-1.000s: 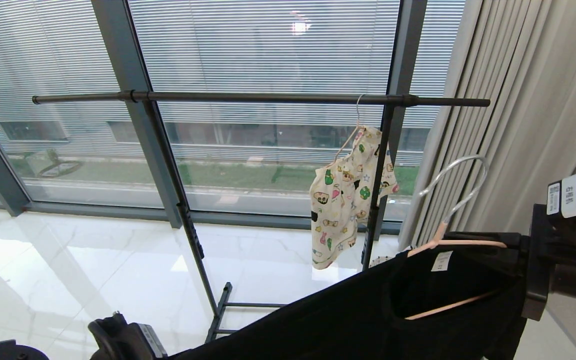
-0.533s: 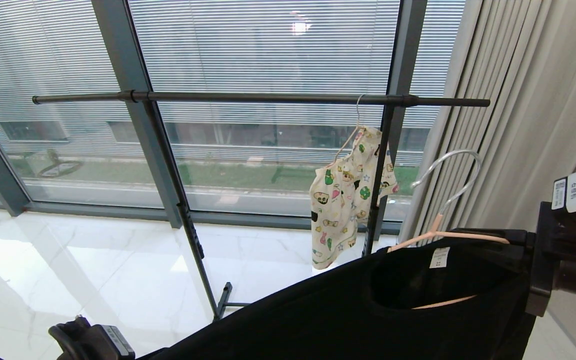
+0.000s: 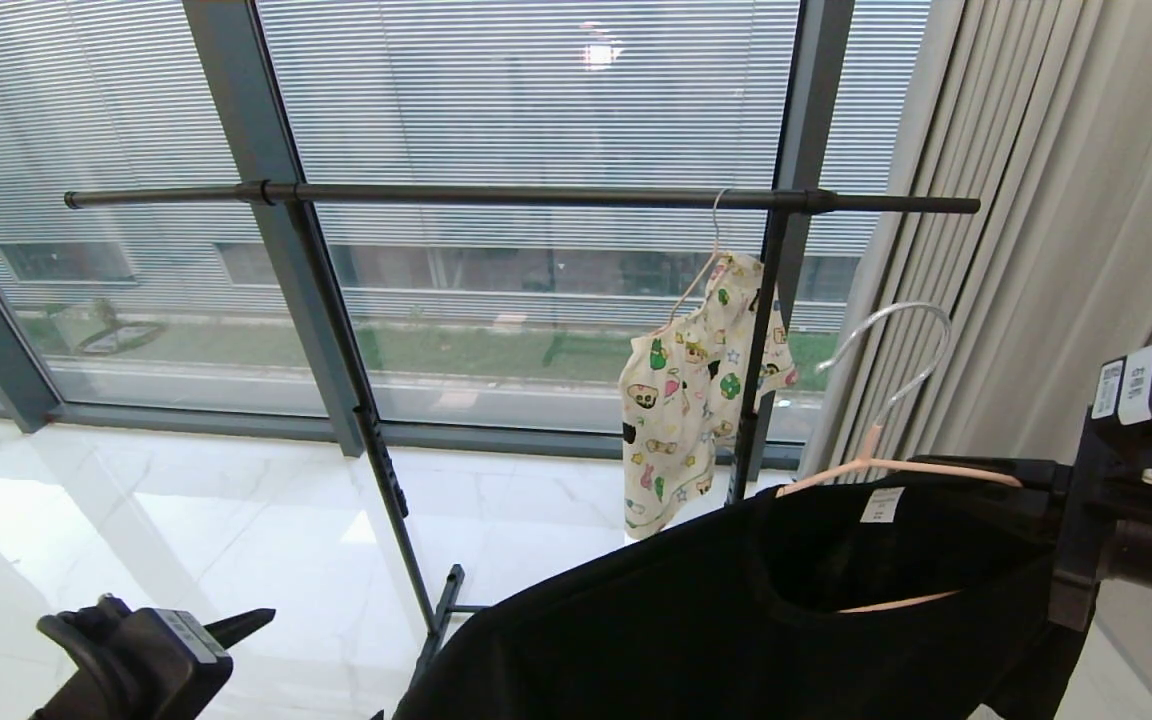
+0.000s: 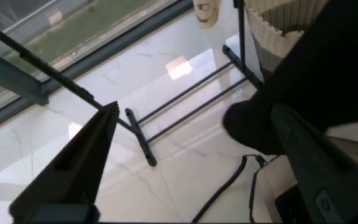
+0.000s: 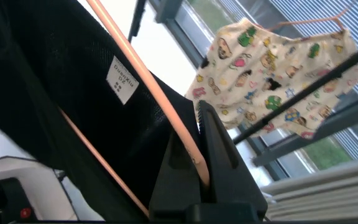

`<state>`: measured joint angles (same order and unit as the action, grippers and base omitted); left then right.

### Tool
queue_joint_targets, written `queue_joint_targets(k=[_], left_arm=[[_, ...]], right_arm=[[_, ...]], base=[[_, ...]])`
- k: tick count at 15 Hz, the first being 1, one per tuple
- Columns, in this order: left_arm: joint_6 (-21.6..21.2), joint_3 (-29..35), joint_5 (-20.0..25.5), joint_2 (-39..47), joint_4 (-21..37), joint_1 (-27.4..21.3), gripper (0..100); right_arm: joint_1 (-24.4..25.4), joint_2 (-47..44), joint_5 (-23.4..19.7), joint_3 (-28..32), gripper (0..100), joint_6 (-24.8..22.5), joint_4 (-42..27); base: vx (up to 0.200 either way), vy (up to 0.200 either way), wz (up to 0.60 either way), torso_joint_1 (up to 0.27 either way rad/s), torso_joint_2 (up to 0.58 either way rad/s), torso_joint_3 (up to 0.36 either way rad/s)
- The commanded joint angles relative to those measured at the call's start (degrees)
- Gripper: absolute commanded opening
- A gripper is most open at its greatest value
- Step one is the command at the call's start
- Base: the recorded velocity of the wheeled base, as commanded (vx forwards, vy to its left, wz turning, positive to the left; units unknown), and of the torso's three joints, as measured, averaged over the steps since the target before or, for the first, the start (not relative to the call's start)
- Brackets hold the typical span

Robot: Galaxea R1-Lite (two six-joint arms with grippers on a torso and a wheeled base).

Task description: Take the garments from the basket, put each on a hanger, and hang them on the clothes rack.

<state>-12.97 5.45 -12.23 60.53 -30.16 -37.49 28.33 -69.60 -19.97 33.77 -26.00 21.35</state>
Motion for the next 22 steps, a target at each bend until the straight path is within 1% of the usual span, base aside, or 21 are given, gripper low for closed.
queue_joint_targets(k=[1, 3, 4, 5, 7, 8, 9, 10, 11, 13, 15, 20, 22], left_arm=[[0.8, 0.4, -0.4, -3.2, -0.1, 4.1, 100], [1.3, 1.7, -3.2, -4.6, -0.1, 10.4, 100], [1.3, 1.9, -4.6, -4.8, -0.1, 12.6, 100], [1.3, 2.3, -7.3, -4.8, -0.1, 15.9, 100], [1.3, 3.8, -9.7, -4.8, -0.1, 17.9, 100], [1.2, 5.2, -10.0, -4.5, 0.0, 18.0, 100], [1.2, 6.3, -10.4, -3.9, 0.0, 18.1, 100], [1.3, 7.1, -11.4, -3.2, 0.0, 18.2, 100], [1.3, 7.7, -13.3, -2.6, 0.0, 18.3, 100], [1.2, 8.7, -15.1, -2.3, 0.0, 18.6, 100], [1.3, 9.7, -15.1, -2.2, 0.0, 19.1, 100], [1.2, 10.5, -15.7, -1.5, 0.0, 19.3, 100], [1.2, 10.5, -15.7, -0.4, 0.0, 19.3, 100]], right_arm=[[-0.1, -0.4, 1.8, 0.0, 0, 0.2, -0.3], [-0.3, -1.4, 6.3, 0.0, 0, 1.0, -0.8], [-0.3, -1.9, 7.9, 0.0, 0, 1.9, -1.0], [-0.3, -3.5, 11.6, 0.0, 0, 4.7, -1.1], [-0.2, -5.6, 18.8, 0.2, 0, 10.2, -1.1], [-0.3, -6.3, 21.1, 0.0, 0, 12.3, -1.3], [-0.4, -6.3, 22.3, 0.0, 0, 13.8, -1.7], [-0.6, -6.3, 23.7, 0.1, 0, 14.8, -2.1], [-0.8, -6.3, 25.7, 0.2, 0, 14.9, -2.3], [-0.7, -6.1, 27.9, -0.1, 0, 14.9, -3.0], [-0.8, -5.8, 28.8, -0.2, 0, 14.9, -3.2], [-0.7, -5.3, 29.6, -0.1, 0, 14.9, -3.4], [-0.7, -4.9, 29.6, 0.0, 0, 14.9, -5.5]], base=[[0.000, 0.000, 0.00, 0.000, 0.00, 0.000], [0.000, 0.000, 0.00, 0.000, 0.00, 0.000], [0.000, 0.000, 0.00, 0.000, 0.00, 0.000], [0.000, 0.000, 0.00, 0.000, 0.00, 0.000], [0.000, 0.000, 0.00, 0.000, 0.00, 0.000], [0.000, 0.000, 0.00, 0.000, 0.00, 0.000], [0.000, 0.000, 0.00, 0.000, 0.00, 0.000], [0.000, 0.000, 0.00, 0.000, 0.00, 0.000], [0.000, 0.000, 0.00, 0.000, 0.00, 0.000], [0.000, 0.000, 0.00, 0.000, 0.00, 0.000], [0.000, 0.000, 0.00, 0.000, 0.00, 0.000], [0.000, 0.000, 0.00, 0.000, 0.00, 0.000], [0.000, 0.200, 0.00, 0.010, 0.00, 0.002]])
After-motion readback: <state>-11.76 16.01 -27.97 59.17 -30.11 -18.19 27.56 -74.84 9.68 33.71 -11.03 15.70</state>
